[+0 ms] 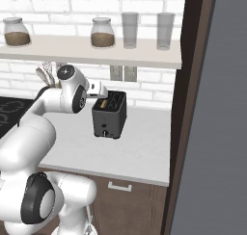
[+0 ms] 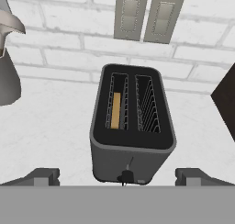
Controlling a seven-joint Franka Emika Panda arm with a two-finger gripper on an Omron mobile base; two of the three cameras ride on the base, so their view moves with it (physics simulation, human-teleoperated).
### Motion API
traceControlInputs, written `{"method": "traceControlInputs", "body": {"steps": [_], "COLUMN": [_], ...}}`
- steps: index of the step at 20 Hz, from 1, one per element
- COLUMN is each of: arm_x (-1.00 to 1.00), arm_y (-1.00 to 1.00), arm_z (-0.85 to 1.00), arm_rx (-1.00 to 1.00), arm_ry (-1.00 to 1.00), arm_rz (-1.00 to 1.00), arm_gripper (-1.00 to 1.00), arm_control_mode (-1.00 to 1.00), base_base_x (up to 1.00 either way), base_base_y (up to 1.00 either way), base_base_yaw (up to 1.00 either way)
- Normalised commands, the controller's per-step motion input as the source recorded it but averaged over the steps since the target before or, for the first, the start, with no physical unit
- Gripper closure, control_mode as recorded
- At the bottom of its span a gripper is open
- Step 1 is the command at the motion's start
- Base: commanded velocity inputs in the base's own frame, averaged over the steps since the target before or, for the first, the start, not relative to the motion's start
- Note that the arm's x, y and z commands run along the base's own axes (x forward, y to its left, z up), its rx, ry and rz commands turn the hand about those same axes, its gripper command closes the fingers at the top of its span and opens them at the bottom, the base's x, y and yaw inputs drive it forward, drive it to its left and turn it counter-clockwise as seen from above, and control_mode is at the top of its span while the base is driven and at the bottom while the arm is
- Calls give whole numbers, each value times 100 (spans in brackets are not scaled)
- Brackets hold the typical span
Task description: Start the toaster. Once the lever pops up, take the bread to the plate on the dining counter.
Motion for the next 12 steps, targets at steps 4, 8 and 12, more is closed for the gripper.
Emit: {"method": "traceControlInputs", "body": {"steps": [4, 8, 12], "arm_x": [0, 0, 0], "arm_y": [0, 0, 0], "arm_z": [0, 0, 0], "arm_rx": [0, 0, 0], "arm_ry": [0, 0, 0], "arm_rz": [0, 0, 0], "arm_gripper": [-100, -100, -100], "arm_control_mode": [-100, -100, -100], "base_base_x": [0, 0, 0], "base_base_y": [0, 0, 0], "base_base_yaw": [0, 0, 0]}}
